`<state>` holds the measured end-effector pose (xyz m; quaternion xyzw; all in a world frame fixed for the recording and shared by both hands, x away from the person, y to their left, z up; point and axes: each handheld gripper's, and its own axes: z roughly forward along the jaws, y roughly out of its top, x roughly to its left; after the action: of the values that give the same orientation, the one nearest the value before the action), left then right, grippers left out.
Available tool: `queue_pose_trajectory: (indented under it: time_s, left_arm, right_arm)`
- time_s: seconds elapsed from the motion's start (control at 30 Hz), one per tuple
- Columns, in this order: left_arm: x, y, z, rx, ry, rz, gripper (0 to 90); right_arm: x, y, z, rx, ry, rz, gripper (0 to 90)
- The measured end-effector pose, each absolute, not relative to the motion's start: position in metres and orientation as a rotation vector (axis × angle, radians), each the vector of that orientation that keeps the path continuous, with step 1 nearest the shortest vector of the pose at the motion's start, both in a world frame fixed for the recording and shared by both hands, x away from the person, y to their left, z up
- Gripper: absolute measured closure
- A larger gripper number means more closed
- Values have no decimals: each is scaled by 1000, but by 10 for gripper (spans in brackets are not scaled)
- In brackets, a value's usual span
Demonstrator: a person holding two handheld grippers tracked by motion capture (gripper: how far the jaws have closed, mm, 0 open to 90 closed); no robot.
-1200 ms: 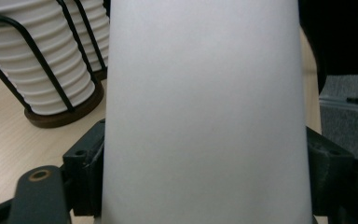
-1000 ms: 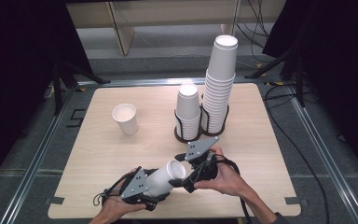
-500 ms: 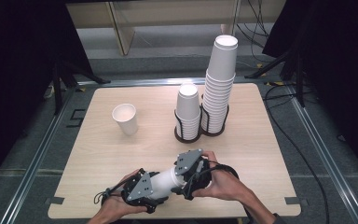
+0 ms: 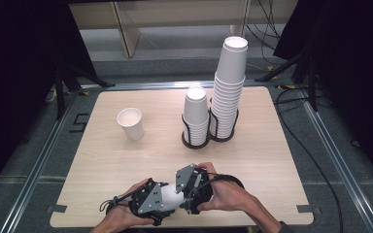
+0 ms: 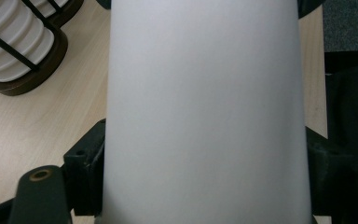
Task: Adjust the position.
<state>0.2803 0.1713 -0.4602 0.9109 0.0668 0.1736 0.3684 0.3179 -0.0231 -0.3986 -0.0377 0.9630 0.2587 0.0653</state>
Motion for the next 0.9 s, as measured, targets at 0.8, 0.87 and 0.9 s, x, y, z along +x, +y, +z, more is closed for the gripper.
queue_pose_trajectory:
  time_s: [0.8,0.87,0.9]
  left_arm:
    - [286,184,-457,2101,184,379,102]
    - [287,186,-456,2054,201,356,96]
    - [288,187,-456,2033,199,350,95]
  right_arm:
    - [326,-37,-389,-134,2955,956,254]
    - [330,-42,-387,-130,2955,1018,255]
    - [331,-44,-386,-127,2954,1045,256]
